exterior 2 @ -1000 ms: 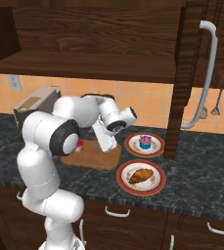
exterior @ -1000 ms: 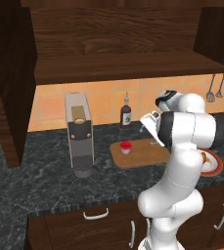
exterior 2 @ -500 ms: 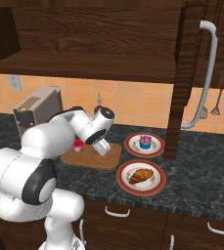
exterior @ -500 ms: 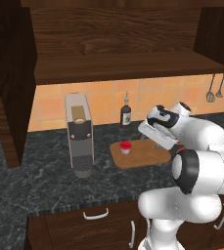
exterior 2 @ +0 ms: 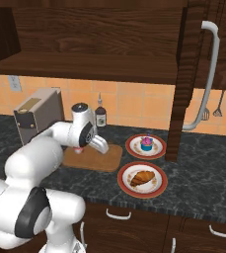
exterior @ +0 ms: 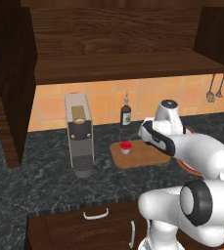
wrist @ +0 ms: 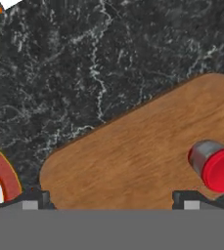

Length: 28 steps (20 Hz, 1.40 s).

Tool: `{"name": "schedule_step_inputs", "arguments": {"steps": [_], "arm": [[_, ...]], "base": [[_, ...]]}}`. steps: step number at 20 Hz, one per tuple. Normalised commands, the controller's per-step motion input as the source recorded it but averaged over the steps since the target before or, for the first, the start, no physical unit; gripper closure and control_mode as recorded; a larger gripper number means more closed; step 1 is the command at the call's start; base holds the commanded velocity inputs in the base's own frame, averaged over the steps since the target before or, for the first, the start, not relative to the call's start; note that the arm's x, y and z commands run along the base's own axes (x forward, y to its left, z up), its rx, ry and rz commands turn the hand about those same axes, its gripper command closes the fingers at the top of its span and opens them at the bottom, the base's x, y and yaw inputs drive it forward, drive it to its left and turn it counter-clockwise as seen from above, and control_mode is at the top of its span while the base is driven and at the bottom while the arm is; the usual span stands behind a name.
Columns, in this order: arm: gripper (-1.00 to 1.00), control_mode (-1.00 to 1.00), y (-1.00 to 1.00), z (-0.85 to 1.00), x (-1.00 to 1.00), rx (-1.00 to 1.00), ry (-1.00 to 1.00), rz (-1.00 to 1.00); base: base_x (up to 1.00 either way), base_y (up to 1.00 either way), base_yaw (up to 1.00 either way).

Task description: From the different types of pastries on the counter, select a croissant and place it on the cutting board. Then retrieve a jar of jam from the cabinet and place it alongside the croissant on the cutting board.

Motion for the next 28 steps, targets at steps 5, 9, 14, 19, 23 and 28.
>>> {"name": "schedule_step_inputs", "arguments": {"steps": [5, 9, 14, 19, 23, 28], "arm": [[-1.0, -1.0, -0.53, 0.58, -0.12, -0.24, 0.25, -0.04], [-1.0, -1.0, -0.42, -0.35, -0.3, -0.09, -0.06, 0.0], [-1.0, -1.0, -0.79, 0.03, -0.69, -0.01, -0.21, 0.0], [-1.0, -1.0, -0.43, 0.01, -0.29, 0.0, -0.06, 0.0], [-1.0, -1.0, -0.24, 0.13, 0.09, 0.0, 0.12, 0.0], [-1.0, -1.0, -0.32, 0.26, 0.03, 0.0, 0.14, 0.0]], "base": [[0.0, 0.0, 0.0], [0.0, 0.0, 0.0], [0.0, 0.0, 0.0], [0.0, 0.0, 0.0], [0.0, 0.0, 0.0], [0.0, 0.0, 0.0]]}}
